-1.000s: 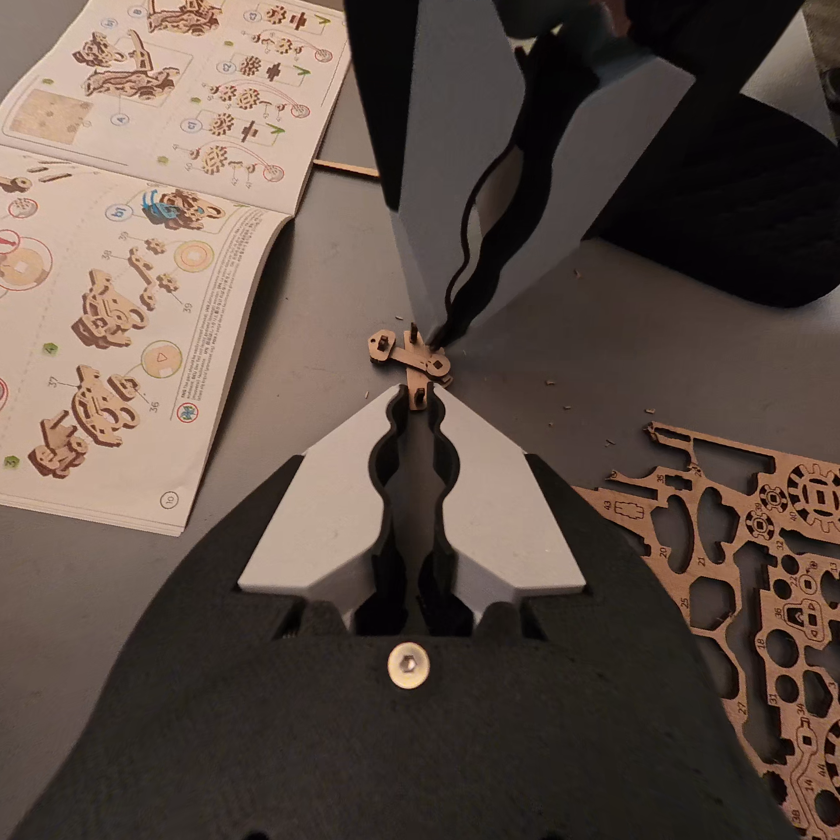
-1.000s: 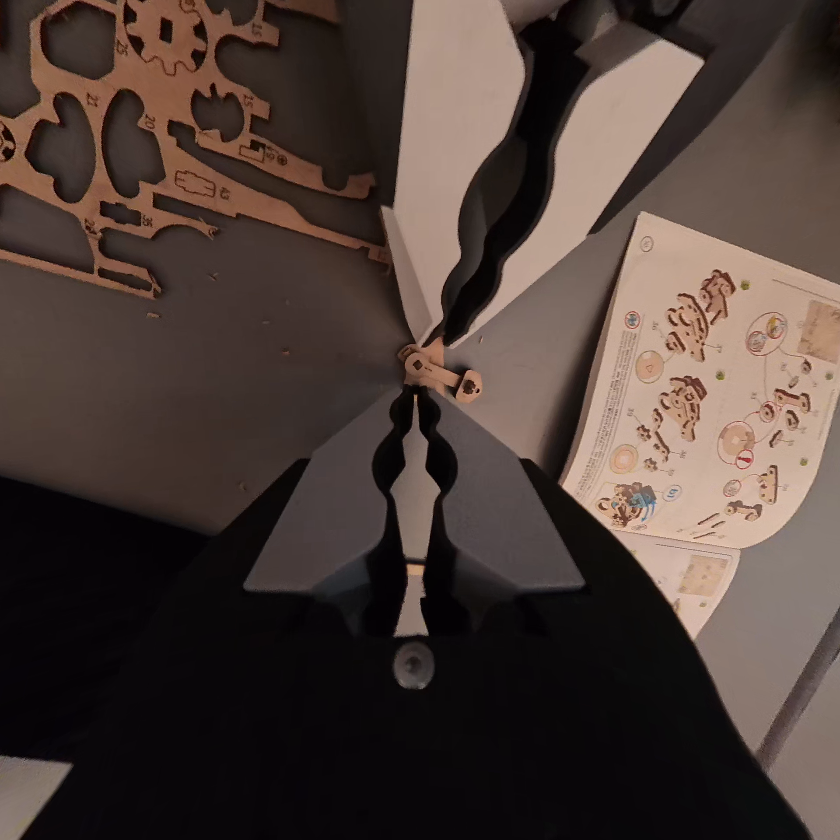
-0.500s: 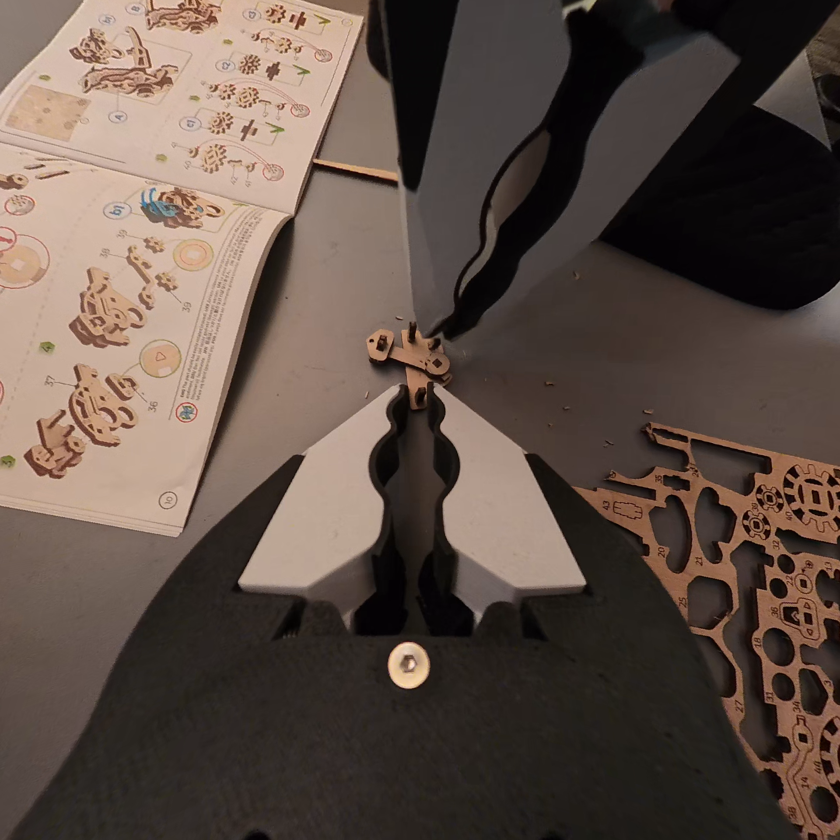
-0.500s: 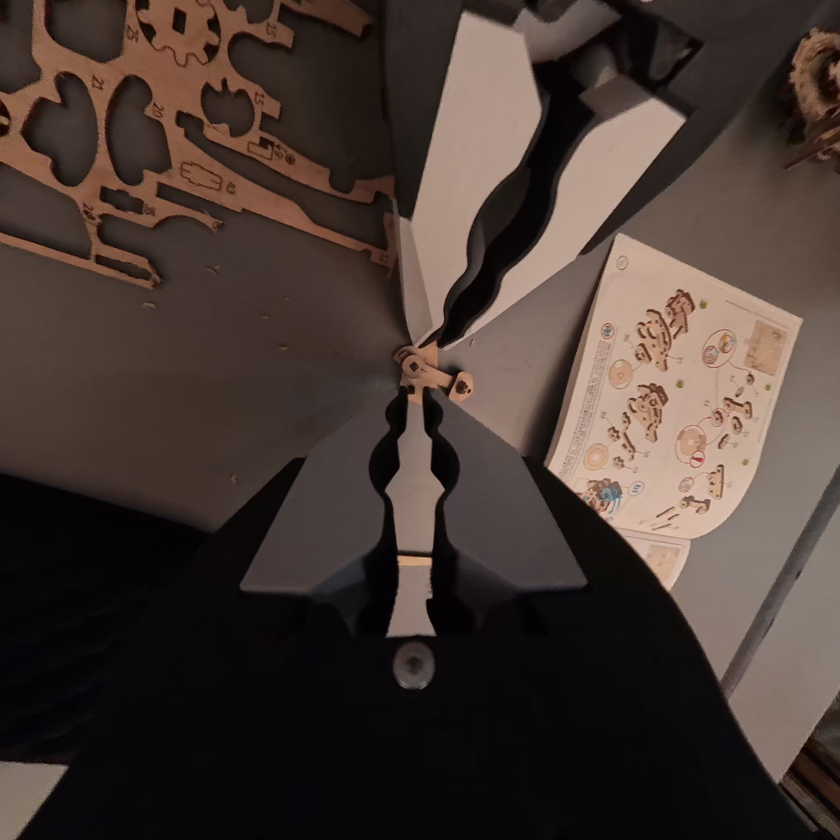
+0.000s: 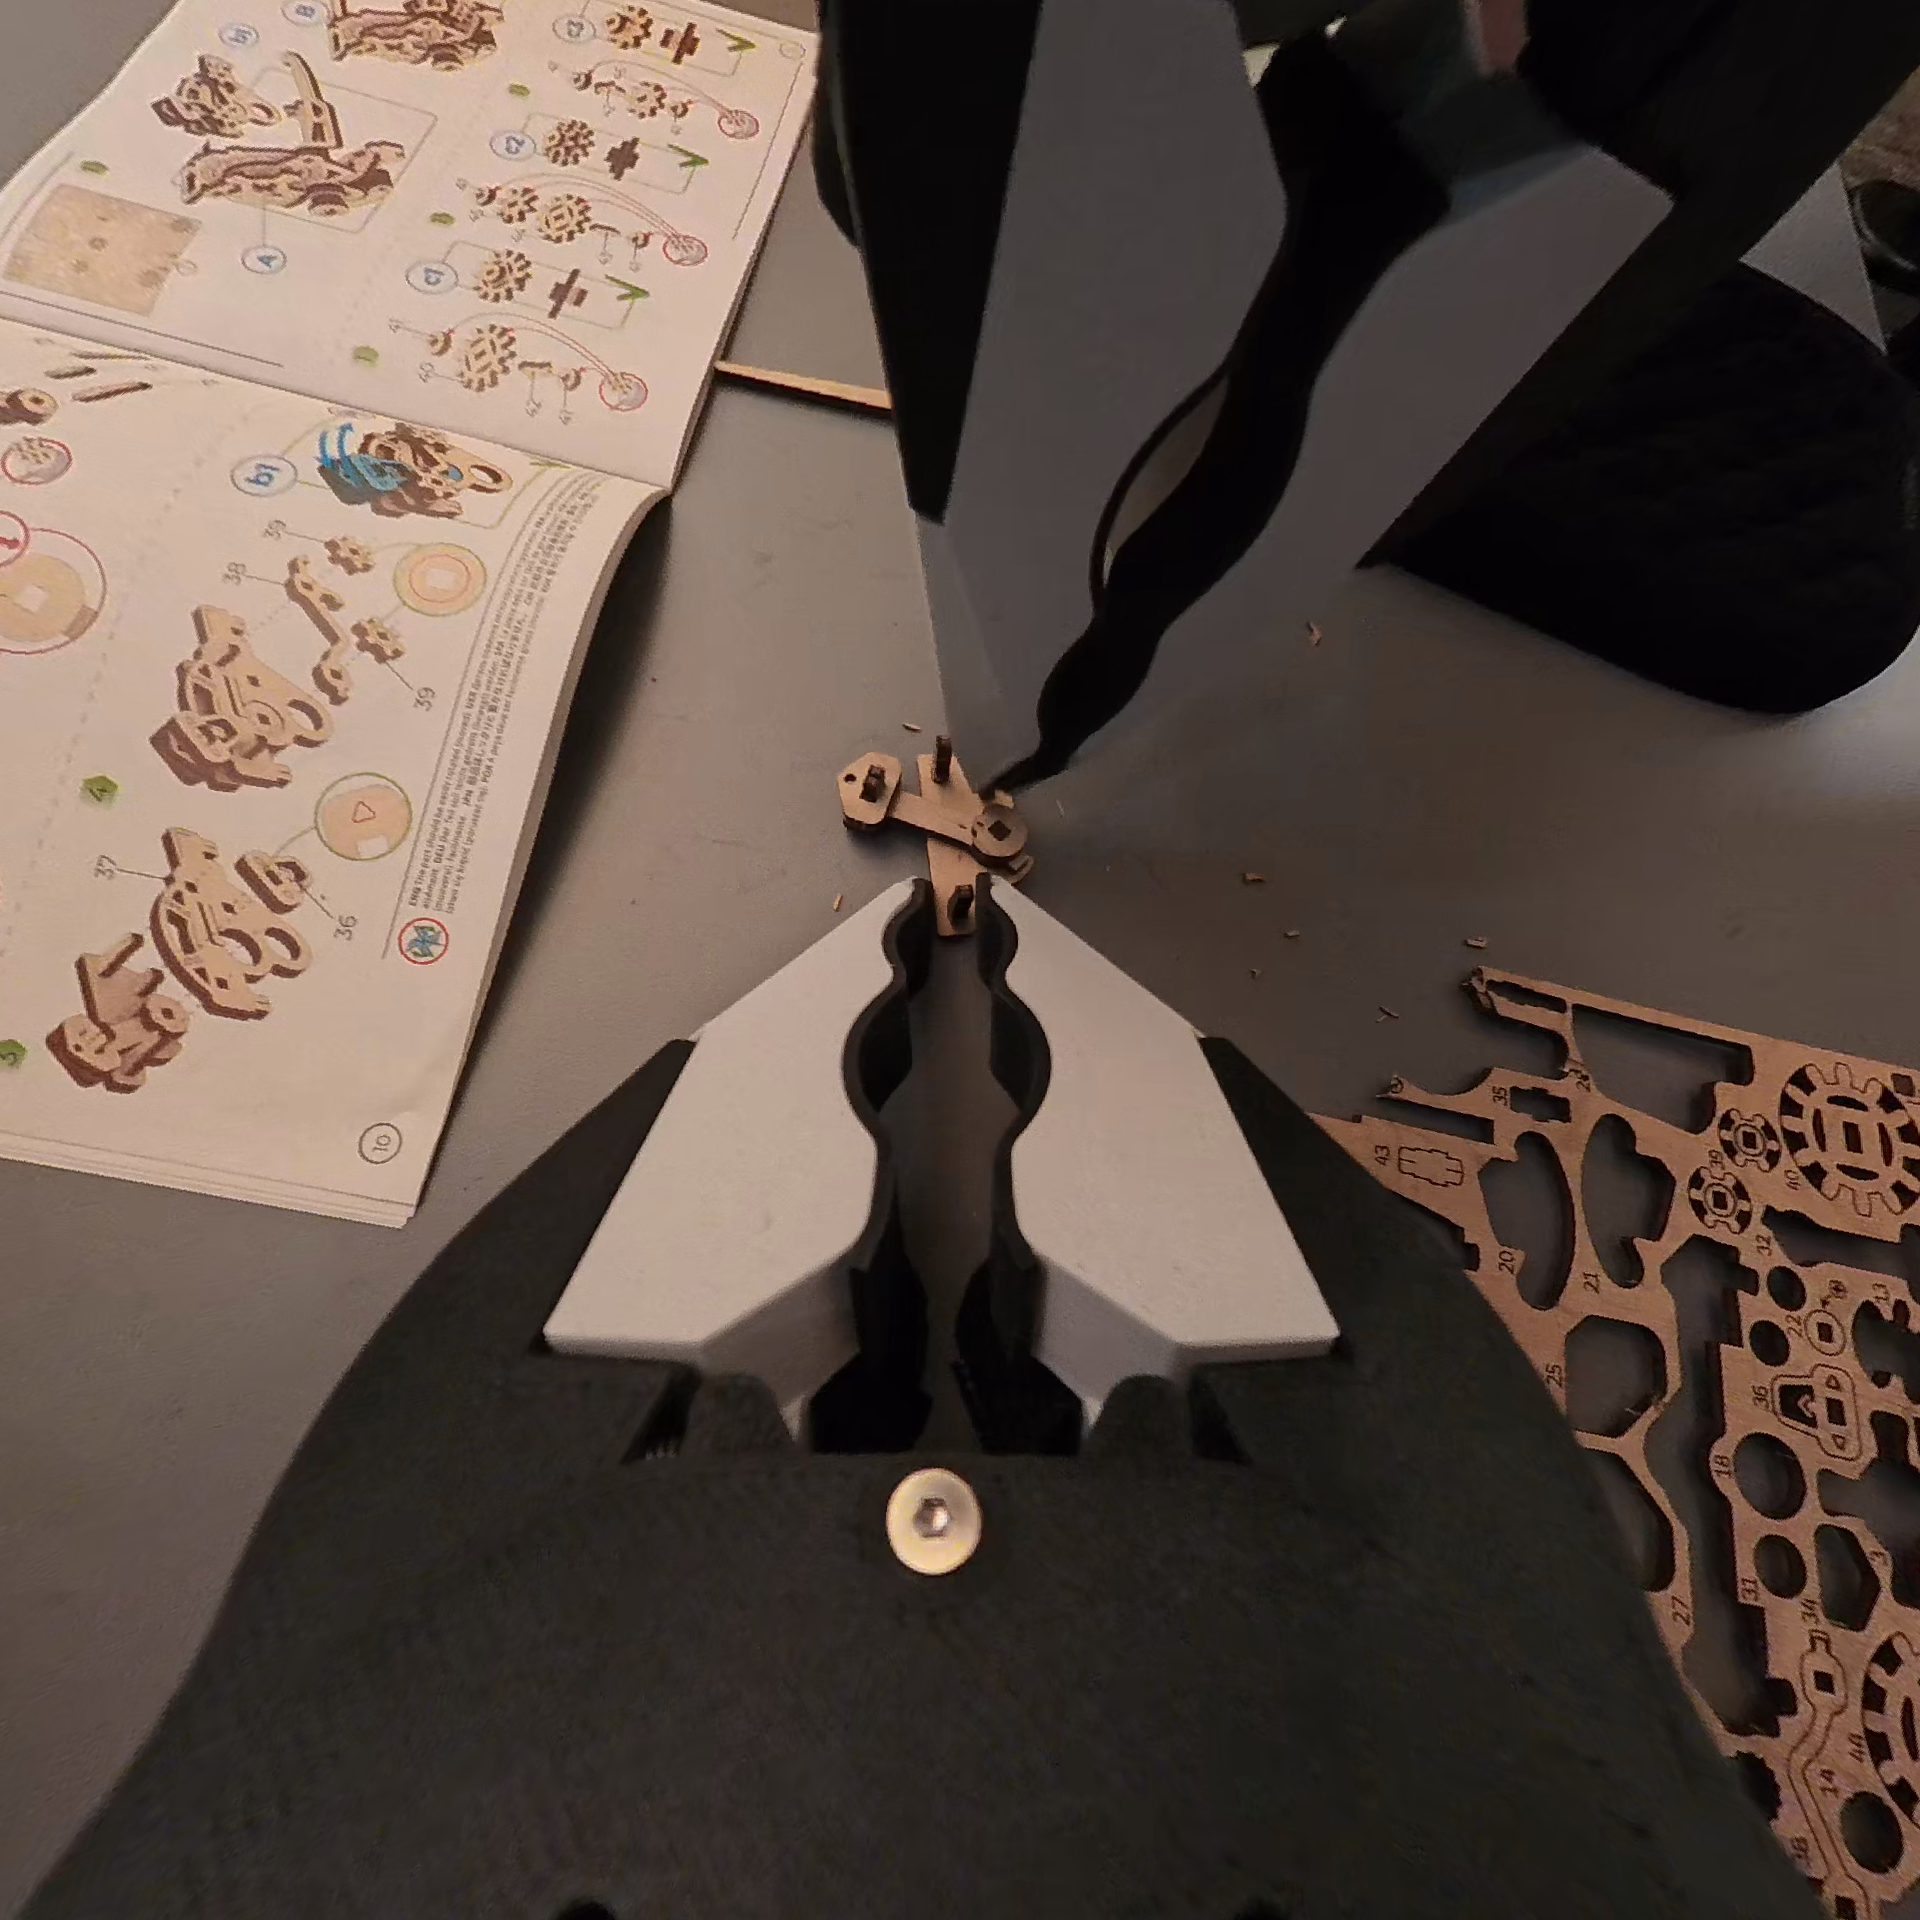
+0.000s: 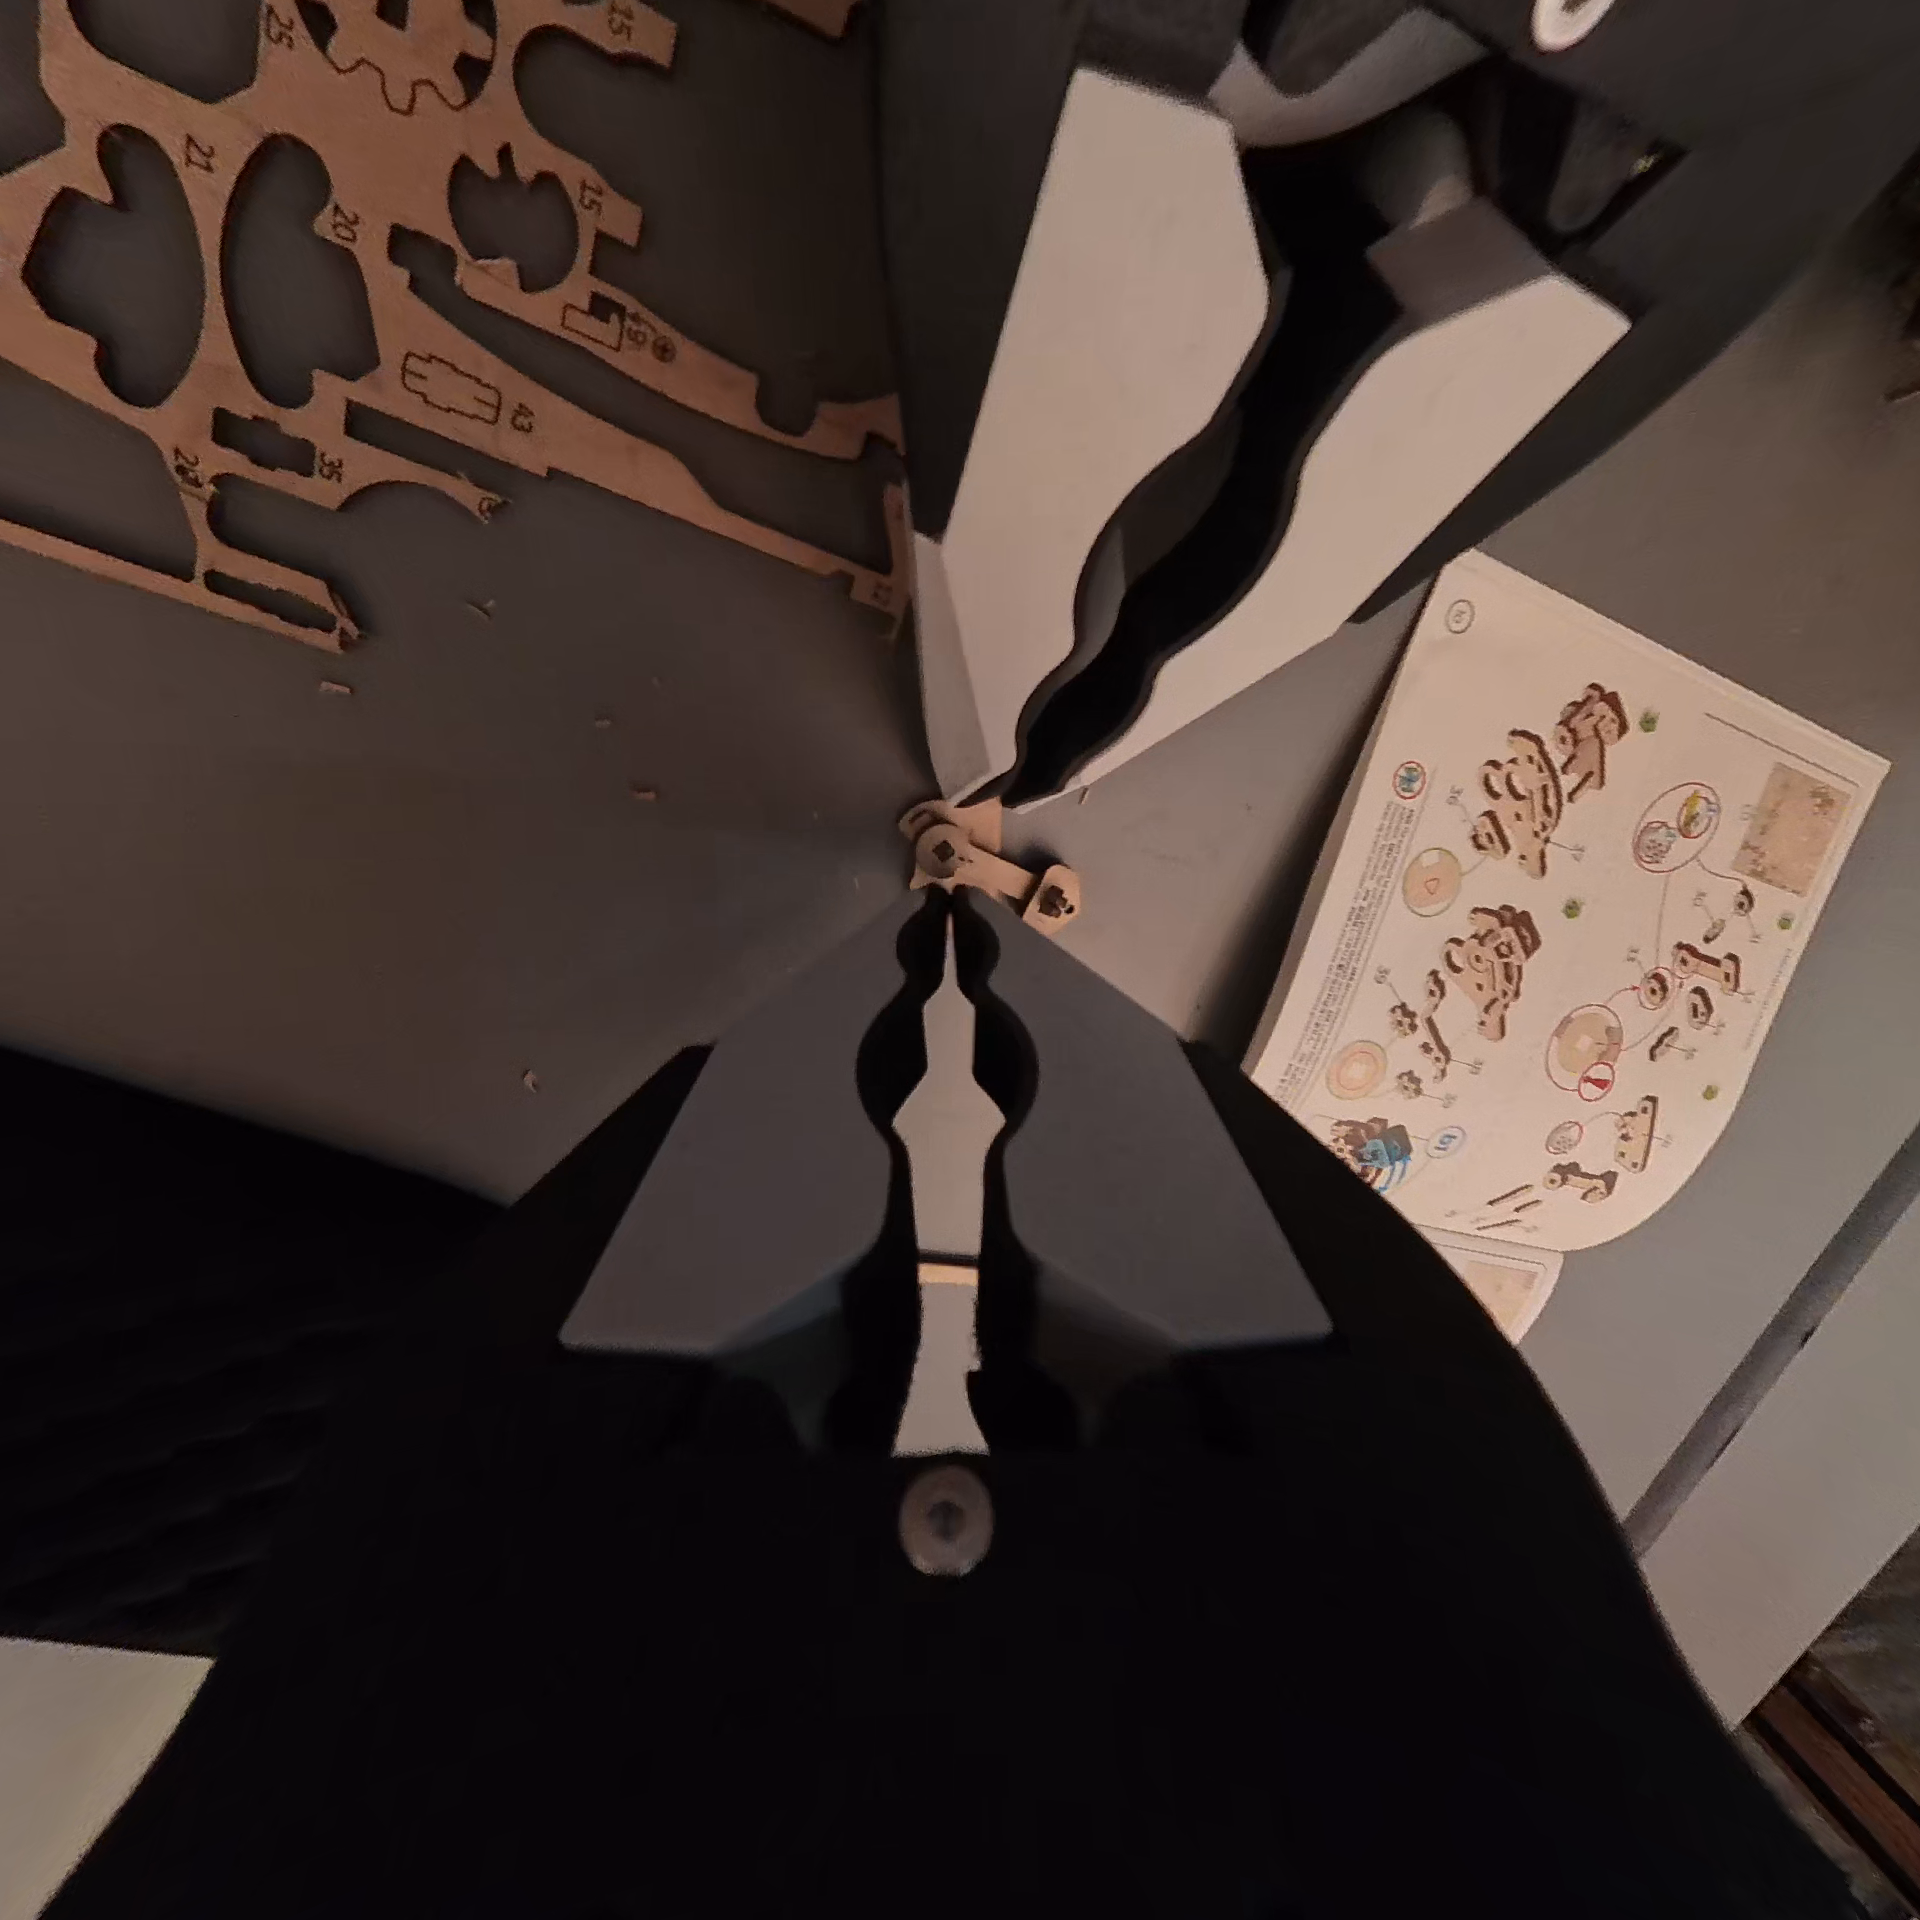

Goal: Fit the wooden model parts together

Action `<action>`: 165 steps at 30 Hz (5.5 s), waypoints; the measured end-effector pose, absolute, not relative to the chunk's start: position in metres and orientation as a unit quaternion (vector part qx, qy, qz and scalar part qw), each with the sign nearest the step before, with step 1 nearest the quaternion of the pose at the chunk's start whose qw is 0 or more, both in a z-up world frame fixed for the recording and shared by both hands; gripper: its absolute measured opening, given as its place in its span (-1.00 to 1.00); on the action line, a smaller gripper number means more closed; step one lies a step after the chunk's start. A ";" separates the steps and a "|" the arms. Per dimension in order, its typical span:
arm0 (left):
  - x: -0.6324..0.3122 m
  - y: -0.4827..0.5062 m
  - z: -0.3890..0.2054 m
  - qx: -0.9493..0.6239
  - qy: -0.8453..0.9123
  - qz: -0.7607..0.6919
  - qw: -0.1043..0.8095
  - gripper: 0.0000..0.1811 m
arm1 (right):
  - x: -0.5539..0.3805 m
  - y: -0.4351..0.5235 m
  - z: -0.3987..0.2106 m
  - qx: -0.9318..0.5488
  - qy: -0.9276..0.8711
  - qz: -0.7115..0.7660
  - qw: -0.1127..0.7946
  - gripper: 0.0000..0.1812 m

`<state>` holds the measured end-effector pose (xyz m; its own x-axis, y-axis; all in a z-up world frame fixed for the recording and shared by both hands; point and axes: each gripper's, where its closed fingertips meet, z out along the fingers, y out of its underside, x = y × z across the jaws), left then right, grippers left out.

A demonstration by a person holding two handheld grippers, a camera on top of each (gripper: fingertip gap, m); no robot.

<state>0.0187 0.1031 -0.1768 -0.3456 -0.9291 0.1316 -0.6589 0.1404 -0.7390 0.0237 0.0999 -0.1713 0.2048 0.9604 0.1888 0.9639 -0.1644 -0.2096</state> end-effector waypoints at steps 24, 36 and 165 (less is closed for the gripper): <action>0.019 0.103 -0.177 -0.541 0.733 -0.368 0.185 -0.93 | 0.026 0.097 -0.174 -0.757 -0.643 0.003 0.120 -0.99; 0.019 0.103 -0.177 -0.541 0.733 -0.367 0.185 -0.93 | 0.026 0.097 -0.174 -0.758 -0.632 0.034 0.157 -0.99; 0.019 0.102 -0.177 -0.535 0.737 -0.367 0.186 -0.93 | 0.033 0.102 -0.176 -0.771 -0.626 0.003 0.115 -0.99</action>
<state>0.0187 0.1020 -0.1768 -0.3578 -0.9262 0.1189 -0.6527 0.1570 -0.7411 0.0330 0.1015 -0.1761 0.2166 0.9663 0.1393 0.9649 -0.1902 -0.1811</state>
